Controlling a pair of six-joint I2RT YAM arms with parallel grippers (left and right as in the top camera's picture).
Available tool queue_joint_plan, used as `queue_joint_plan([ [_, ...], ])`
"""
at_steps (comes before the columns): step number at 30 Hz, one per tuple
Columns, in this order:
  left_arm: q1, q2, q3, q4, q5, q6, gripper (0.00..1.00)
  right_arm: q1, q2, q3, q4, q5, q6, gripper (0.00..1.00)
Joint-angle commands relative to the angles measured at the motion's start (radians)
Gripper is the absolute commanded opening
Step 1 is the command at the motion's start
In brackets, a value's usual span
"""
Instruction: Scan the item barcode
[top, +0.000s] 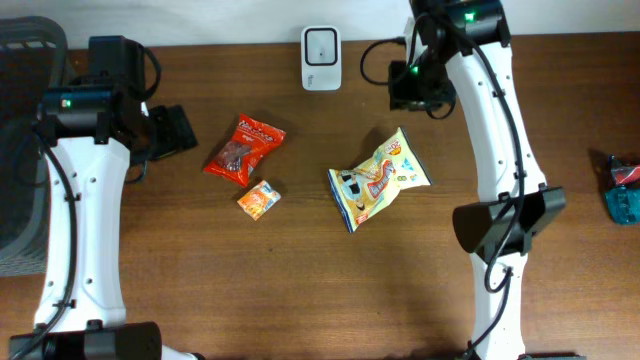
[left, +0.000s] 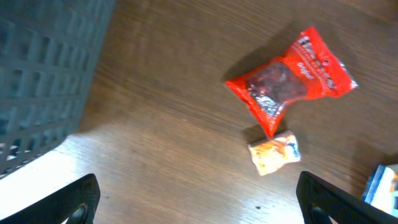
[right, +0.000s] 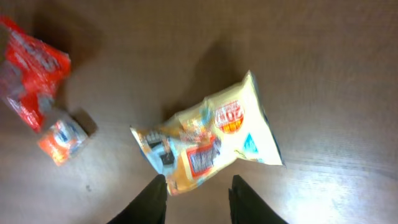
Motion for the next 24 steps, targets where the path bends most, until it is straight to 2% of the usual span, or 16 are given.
queue_joint_plan([
  [1,0.002,-0.004,0.003,0.013,0.248,0.008,0.99,-0.014,-0.218,-0.141,-0.006,0.116,-0.023,0.59],
  [2,-0.011,0.002,0.001,0.031,0.445,0.043,0.99,-0.015,-0.300,-0.229,-0.006,0.179,-0.023,0.99],
  [3,-0.047,0.013,-0.007,0.049,0.563,0.112,0.99,-0.017,-0.352,-0.305,-0.006,0.232,-0.023,0.99],
  [4,-0.095,0.028,-0.022,0.055,0.577,0.122,0.99,-0.029,-0.377,-0.358,-0.006,0.243,-0.023,0.99],
  [5,-0.207,0.062,-0.082,0.112,0.576,0.121,0.61,-0.062,-0.372,-0.421,0.011,0.230,-0.023,0.81],
  [6,-0.288,0.094,-0.131,0.171,0.576,0.116,0.33,-0.086,-0.372,-0.498,0.069,0.166,-0.050,0.47],
  [7,-0.337,0.116,-0.159,0.214,0.576,0.109,0.23,-0.097,-0.372,-0.535,0.102,0.105,-0.086,0.31],
  [8,-0.401,0.153,-0.191,0.272,0.577,0.109,0.05,-0.116,-0.372,-0.610,0.166,-0.019,-0.155,0.16],
  [9,-0.462,0.198,-0.212,0.333,0.576,0.101,0.00,-0.135,-0.372,-0.695,0.233,-0.127,-0.200,0.04],
  [11,-0.557,0.335,-0.218,0.509,0.577,0.005,0.00,-0.138,-0.372,-0.867,0.409,-0.201,-0.202,0.04],
  [13,-0.580,0.425,-0.218,0.644,0.647,0.000,0.00,-0.138,-0.372,-0.964,0.536,-0.230,-0.190,0.04],
  [14,-0.585,0.457,-0.218,0.701,0.678,0.000,0.00,-0.138,-0.372,-1.001,0.591,-0.231,-0.164,0.04],
  [16,-0.586,0.511,-0.218,0.729,0.637,-0.024,0.00,-0.138,-0.371,-1.089,0.720,-0.230,-0.129,0.04],
  [19,-0.586,0.537,-0.218,0.679,0.433,-0.076,0.00,-0.138,-0.355,-1.192,0.850,-0.226,-0.080,0.04],
  [21,-0.586,0.537,-0.218,0.591,0.228,-0.076,0.00,-0.138,-0.311,-1.242,0.898,-0.211,-0.077,0.04],
  [24,-0.567,0.536,-0.216,0.473,-0.030,-0.075,0.00,-0.138,-0.269,-1.250,0.825,-0.004,0.013,0.04],
])
